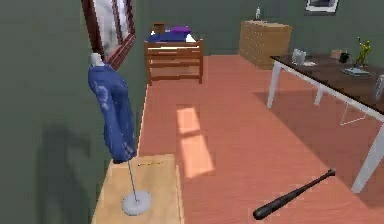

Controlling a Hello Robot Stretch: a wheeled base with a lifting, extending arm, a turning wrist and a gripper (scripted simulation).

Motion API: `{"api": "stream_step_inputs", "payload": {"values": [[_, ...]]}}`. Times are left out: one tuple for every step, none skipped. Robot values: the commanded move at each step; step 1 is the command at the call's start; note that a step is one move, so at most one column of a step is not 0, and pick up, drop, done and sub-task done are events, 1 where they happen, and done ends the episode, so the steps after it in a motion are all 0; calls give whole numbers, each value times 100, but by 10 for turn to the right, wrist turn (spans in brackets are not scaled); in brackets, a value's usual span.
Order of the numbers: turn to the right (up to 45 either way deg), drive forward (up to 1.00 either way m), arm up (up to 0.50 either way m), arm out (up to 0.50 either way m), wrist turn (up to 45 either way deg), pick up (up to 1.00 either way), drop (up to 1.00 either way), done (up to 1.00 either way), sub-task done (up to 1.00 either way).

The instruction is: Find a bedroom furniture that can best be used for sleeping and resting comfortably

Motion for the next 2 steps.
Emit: {"api": "stream_step_inputs", "payload": {"values": [[360,0,0,0,0,0,0,0,0],[0,60,0,0,0,0,0,0,0]]}}
